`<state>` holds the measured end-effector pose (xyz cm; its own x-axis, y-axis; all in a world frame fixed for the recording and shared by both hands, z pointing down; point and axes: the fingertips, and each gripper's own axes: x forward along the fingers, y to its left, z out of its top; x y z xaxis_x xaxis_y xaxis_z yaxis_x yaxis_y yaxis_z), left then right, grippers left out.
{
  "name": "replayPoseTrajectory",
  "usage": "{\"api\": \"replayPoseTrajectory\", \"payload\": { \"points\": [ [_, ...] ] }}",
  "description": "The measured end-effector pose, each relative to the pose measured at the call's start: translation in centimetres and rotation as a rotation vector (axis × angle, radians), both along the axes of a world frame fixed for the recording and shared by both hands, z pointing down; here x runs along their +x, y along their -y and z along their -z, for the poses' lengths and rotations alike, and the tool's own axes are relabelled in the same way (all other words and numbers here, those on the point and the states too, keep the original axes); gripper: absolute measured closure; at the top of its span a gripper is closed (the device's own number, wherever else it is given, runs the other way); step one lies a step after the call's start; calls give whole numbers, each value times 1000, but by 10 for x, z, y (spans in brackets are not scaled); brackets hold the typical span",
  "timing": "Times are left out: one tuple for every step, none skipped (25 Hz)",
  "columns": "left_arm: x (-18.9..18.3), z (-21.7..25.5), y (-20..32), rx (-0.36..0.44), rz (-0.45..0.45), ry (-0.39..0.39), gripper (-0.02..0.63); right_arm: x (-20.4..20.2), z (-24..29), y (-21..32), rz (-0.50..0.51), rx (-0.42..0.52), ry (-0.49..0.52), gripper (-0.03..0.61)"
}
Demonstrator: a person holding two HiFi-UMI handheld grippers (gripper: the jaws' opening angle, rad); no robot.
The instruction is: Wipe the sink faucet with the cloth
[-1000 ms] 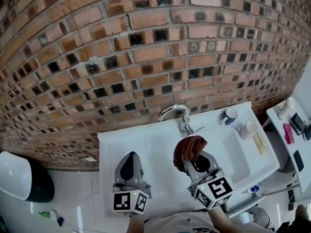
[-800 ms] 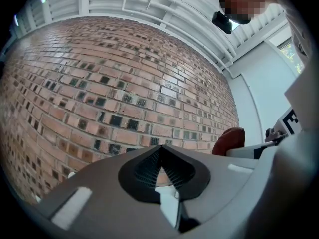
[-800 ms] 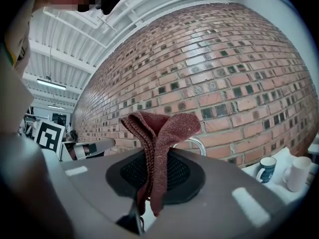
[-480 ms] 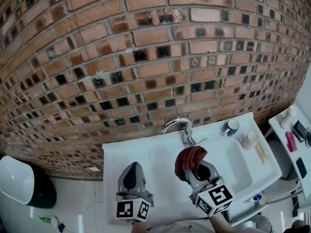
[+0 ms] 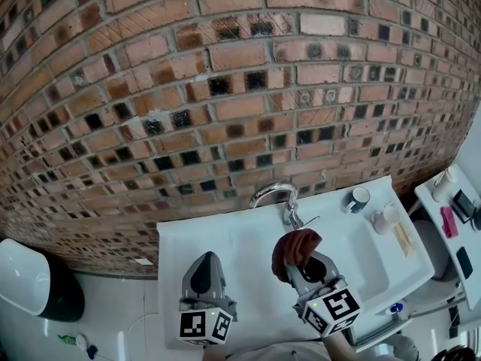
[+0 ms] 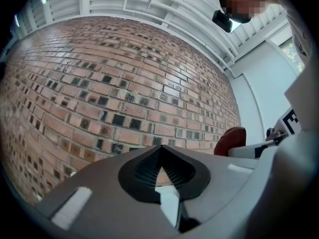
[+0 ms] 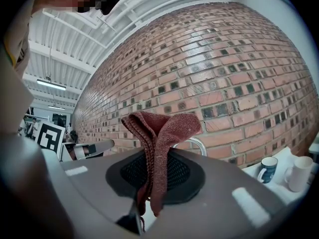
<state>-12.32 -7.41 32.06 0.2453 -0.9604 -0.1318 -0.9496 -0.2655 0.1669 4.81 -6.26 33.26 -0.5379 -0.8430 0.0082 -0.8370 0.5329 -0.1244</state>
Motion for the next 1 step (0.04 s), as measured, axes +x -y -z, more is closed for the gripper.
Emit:
{"api": "replayPoseTrajectory", "payload": {
  "points": [
    [0, 0, 1, 0, 0, 0, 609, 1, -1, 1, -3, -2, 0, 529]
  ]
}}
